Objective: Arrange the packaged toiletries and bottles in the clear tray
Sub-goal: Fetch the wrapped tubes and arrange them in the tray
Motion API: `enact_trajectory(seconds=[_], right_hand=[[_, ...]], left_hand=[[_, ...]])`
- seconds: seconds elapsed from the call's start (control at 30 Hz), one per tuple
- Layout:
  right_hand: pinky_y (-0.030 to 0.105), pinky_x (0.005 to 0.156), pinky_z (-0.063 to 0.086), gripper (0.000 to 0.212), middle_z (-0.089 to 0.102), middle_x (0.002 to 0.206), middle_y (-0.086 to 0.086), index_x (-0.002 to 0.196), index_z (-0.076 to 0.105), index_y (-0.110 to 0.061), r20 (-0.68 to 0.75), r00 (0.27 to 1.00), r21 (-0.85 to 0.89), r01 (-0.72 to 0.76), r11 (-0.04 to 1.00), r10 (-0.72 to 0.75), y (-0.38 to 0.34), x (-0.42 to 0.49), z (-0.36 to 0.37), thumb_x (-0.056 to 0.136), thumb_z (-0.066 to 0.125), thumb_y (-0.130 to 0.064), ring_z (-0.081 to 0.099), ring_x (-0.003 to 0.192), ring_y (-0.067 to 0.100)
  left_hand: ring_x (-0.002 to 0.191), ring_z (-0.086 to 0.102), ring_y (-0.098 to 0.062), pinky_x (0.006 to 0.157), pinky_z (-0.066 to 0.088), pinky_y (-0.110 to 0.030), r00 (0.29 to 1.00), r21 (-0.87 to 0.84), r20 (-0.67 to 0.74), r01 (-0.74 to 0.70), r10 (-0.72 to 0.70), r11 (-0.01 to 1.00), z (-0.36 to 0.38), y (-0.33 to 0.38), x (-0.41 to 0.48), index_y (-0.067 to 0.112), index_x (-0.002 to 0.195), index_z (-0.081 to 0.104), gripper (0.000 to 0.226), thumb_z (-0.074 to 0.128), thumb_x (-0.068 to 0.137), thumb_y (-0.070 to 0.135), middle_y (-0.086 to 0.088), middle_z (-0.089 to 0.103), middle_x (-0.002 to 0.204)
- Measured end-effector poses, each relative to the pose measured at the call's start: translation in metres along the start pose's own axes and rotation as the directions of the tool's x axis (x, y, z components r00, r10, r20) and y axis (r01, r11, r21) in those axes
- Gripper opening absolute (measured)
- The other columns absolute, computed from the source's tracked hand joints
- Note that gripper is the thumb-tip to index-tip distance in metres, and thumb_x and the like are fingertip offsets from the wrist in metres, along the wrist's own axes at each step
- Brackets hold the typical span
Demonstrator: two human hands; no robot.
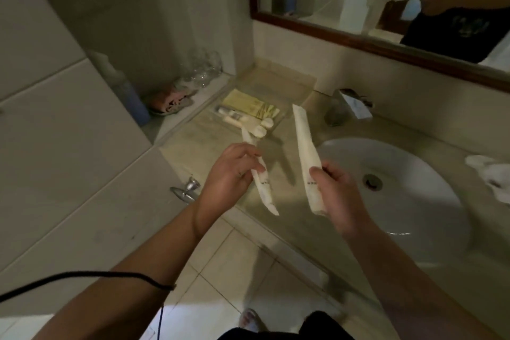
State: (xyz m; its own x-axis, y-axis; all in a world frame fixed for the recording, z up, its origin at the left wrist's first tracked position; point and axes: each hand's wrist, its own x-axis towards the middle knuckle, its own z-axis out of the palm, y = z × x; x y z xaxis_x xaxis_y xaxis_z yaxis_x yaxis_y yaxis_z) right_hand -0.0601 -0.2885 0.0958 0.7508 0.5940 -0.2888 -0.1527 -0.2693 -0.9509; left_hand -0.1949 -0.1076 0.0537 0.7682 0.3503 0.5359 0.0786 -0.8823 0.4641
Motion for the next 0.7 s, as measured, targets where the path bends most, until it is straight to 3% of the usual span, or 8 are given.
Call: enact_trajectory(seconds=[0.1,0.2,0.37,0.5,0.6,0.7], right_hand=[[0.028,0.059,0.051,0.007,0.068,0.089,0.0,0.089,0.067,-0.021,0.038,0.999,-0.029,-0.003,1.0,0.004,-0.003,0.019,0.02,0.09,0.06,-0.021,0.065,0.078,0.017],[0.03,0.064,0.054,0.009,0.07,0.094,0.0,0.097,0.068,-0.021,0.105,0.994,-0.021,-0.017,1.0,0.019,-0.006,0.043,0.035,0.09,0.062,-0.022,0.068,0.084,0.018],[0.028,0.061,0.055,0.018,0.071,0.099,0.004,0.108,0.068,-0.019,0.233,0.971,0.068,-0.061,0.996,0.044,-0.013,0.091,0.058,0.091,0.064,-0.023,0.07,0.084,0.019],[0.036,0.072,0.058,0.021,0.074,0.1,0.005,0.107,0.069,-0.021,0.312,0.942,0.166,-0.18,0.97,0.122,-0.02,0.123,0.08,0.087,0.069,-0.024,0.072,0.09,0.024],[0.048,0.089,0.056,0.026,0.075,0.102,0.009,0.111,0.068,-0.015,0.383,0.906,0.224,-0.281,0.933,0.181,-0.025,0.143,0.096,0.085,0.07,-0.019,0.072,0.095,0.028],[0.045,0.086,0.055,0.022,0.074,0.104,0.012,0.111,0.066,-0.014,0.452,0.863,0.221,-0.355,0.908,0.227,-0.028,0.157,0.112,0.089,0.064,-0.013,0.072,0.095,0.028]], left_hand=[[0.106,0.062,-0.022,0.087,0.052,-0.034,0.993,-0.037,-0.08,0.083,-0.086,0.996,-0.005,-0.019,0.002,0.007,0.077,0.072,0.012,0.077,0.07,-0.003,-0.01,0.069,0.107],[0.105,0.062,-0.022,0.087,0.052,-0.037,0.987,-0.009,-0.134,0.084,-0.085,0.996,-0.005,-0.033,0.01,0.005,0.075,0.072,0.008,0.077,0.071,0.002,-0.011,0.071,0.104],[0.107,0.059,-0.025,0.092,0.049,-0.035,0.974,-0.027,-0.203,0.096,-0.1,0.995,-0.013,-0.054,0.038,0.013,0.083,0.065,0.009,0.069,0.076,0.015,-0.018,0.068,0.104],[0.105,0.059,-0.026,0.09,0.05,-0.039,0.98,0.088,-0.187,0.078,-0.06,0.993,-0.012,-0.075,0.061,0.007,0.08,0.065,0.009,0.069,0.077,0.014,-0.021,0.067,0.102],[0.097,0.056,-0.022,0.084,0.048,-0.03,0.974,0.183,-0.221,0.085,-0.043,0.979,-0.003,-0.087,0.077,0.001,0.073,0.067,0.014,0.08,0.07,0.005,-0.019,0.068,0.096],[0.086,0.052,-0.021,0.071,0.042,-0.028,0.977,0.256,-0.213,0.077,-0.022,0.964,0.006,-0.1,0.087,0.002,0.07,0.067,0.016,0.082,0.068,0.008,-0.017,0.067,0.086]])
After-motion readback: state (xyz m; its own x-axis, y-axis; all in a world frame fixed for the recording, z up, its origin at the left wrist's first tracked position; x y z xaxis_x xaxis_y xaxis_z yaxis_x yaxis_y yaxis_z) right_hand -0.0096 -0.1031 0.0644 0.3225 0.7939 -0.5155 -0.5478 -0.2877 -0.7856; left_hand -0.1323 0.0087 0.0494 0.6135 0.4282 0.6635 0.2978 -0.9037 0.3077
